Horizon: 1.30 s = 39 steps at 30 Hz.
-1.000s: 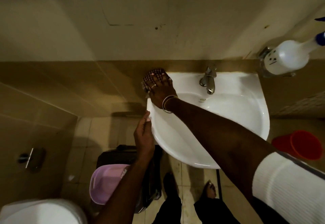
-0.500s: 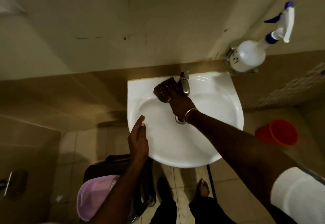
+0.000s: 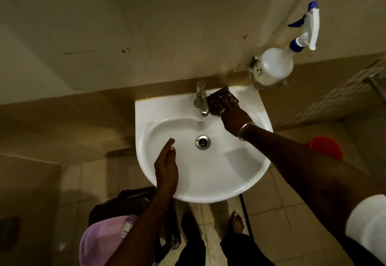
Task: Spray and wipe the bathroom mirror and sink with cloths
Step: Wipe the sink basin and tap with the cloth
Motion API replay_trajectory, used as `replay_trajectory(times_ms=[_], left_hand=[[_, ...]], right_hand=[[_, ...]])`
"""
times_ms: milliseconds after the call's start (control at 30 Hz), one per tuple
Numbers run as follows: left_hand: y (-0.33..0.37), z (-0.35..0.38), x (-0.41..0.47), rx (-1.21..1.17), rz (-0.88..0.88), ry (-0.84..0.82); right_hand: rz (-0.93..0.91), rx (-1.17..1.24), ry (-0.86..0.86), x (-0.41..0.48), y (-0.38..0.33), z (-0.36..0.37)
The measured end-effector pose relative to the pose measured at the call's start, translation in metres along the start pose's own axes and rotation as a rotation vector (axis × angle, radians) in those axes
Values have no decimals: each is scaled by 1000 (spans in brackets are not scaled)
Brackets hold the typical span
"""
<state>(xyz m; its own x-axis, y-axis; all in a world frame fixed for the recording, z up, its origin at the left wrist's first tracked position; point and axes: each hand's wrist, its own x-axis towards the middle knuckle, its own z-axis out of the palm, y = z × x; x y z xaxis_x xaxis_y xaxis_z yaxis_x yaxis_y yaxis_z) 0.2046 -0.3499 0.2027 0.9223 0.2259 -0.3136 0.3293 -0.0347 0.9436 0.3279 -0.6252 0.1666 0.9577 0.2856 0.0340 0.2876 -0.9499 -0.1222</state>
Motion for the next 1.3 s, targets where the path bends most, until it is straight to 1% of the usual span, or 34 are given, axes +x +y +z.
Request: replay_trajectory(times_ms=[67,167,233,400,433,567,667,733,800,900,967,1033,1100,1200,1300], left_hand=[[-2,4,-1,17,5,-1],[-6,6,0,34,-1,-7],[-6,9,0,35,-14,-18],[-1,16,-2,59,-8,-55],[-1,17,-4,57,-8,-63],[-4,20,-10,39,-20,-86],[-8,18,-18,44,-23,-119],[-10,13,-23,69,-16,-141],[-12,7,-28,70,-18,-150],[-15,-4,-35,67,-27,-149],[-17,-10,-39,62,-24,-140],[-18,-17,-42,52,-22,-119],[-18,-24,-44,48,-17,-96],[-19,-34,-45,-7,-11,-58],[-21,-48,-42,-41,-33,-29]], right_hand=[[-69,-24,-51,19,0,7],[-43,-25,-65,31,4,0],[31,-26,-112,23,16,-9],[322,75,-44,-12,63,-12],[365,79,-56,-20,73,-10],[433,72,-105,-48,80,-9],[456,38,-147,-79,59,-9],[448,49,-124,-107,47,-3],[400,63,-121,-137,34,4],[320,71,-165,-174,2,0],[284,110,-99,-191,-25,-9],[263,187,10,-207,-56,-16],[253,247,68,-220,-90,-18],[204,315,17,-224,-144,-12],[147,318,-49,-213,-201,1]])
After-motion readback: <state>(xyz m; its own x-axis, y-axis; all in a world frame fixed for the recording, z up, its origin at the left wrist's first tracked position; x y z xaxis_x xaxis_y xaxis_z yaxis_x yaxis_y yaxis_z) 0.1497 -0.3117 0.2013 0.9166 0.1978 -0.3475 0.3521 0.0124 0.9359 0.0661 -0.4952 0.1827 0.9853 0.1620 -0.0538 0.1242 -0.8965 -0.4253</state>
